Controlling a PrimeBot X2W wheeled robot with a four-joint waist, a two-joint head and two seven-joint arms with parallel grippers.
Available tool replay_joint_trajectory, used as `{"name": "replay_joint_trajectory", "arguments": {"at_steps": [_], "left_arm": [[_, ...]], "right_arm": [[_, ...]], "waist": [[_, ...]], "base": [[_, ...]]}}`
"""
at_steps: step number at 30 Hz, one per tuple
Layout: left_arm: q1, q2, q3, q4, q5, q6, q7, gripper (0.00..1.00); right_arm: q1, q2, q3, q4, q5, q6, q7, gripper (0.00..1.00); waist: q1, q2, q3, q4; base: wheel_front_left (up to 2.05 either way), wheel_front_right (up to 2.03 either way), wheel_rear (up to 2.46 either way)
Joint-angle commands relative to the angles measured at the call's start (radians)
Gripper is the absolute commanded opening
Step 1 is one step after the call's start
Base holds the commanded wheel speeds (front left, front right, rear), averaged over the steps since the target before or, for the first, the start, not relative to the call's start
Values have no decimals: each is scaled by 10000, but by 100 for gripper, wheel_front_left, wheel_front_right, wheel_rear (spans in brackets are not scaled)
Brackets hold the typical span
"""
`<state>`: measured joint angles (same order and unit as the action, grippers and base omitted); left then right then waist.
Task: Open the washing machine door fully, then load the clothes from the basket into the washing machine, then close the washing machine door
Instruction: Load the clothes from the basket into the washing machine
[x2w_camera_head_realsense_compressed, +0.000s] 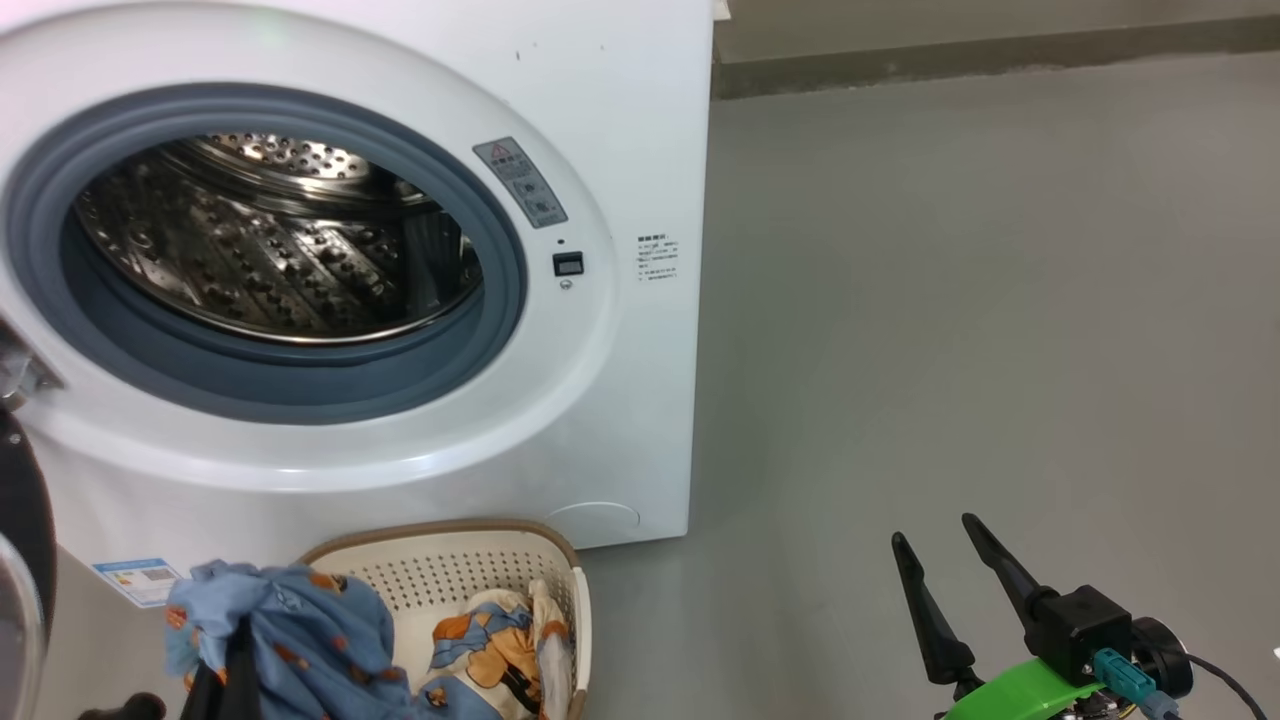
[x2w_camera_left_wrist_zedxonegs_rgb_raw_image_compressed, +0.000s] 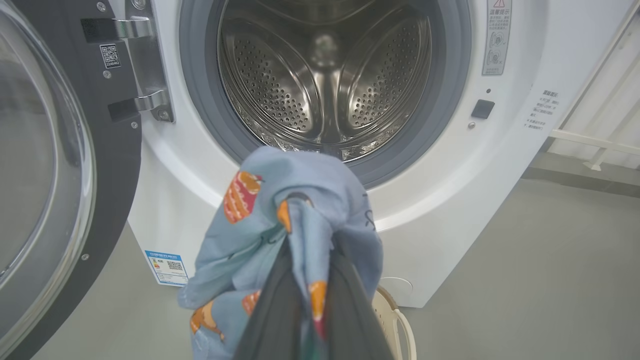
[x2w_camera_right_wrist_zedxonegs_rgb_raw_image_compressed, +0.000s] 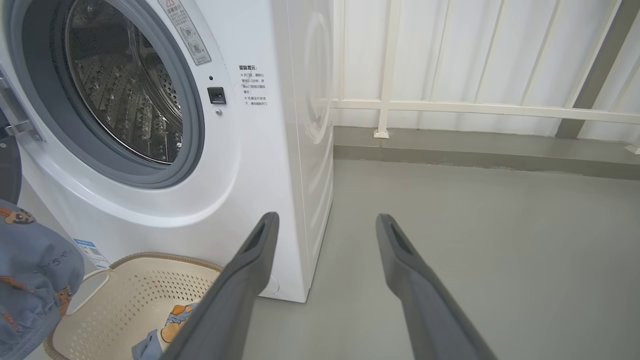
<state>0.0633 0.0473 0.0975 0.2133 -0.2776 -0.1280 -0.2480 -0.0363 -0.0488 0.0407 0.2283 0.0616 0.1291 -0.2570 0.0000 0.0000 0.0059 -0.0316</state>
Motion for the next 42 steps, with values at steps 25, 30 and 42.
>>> {"name": "replay_joint_trajectory", "arguments": {"at_steps": [25, 30, 42], "left_arm": [[-5762, 2861, 562, -1, -2228, -26, -137, 0], [-7270, 3795, 297, 926, -2745, -26, -137, 0], [-10907, 5778, -759, 3699, -4161, -27, 440, 0]], "right_arm": [[-1402, -14, 60, -921, 173, 16, -48, 100], [-1607, -14, 69, -1061, 387, 16, -48, 100], [-2089, -14, 264, -1353, 1076, 16, -48, 100]], "waist": [[0, 0, 4088, -1739], [0, 0, 4983, -2191], [0, 0, 6858, -2927]], "base": [[0, 0, 0], [0, 0, 0], [0, 0, 0]]}}
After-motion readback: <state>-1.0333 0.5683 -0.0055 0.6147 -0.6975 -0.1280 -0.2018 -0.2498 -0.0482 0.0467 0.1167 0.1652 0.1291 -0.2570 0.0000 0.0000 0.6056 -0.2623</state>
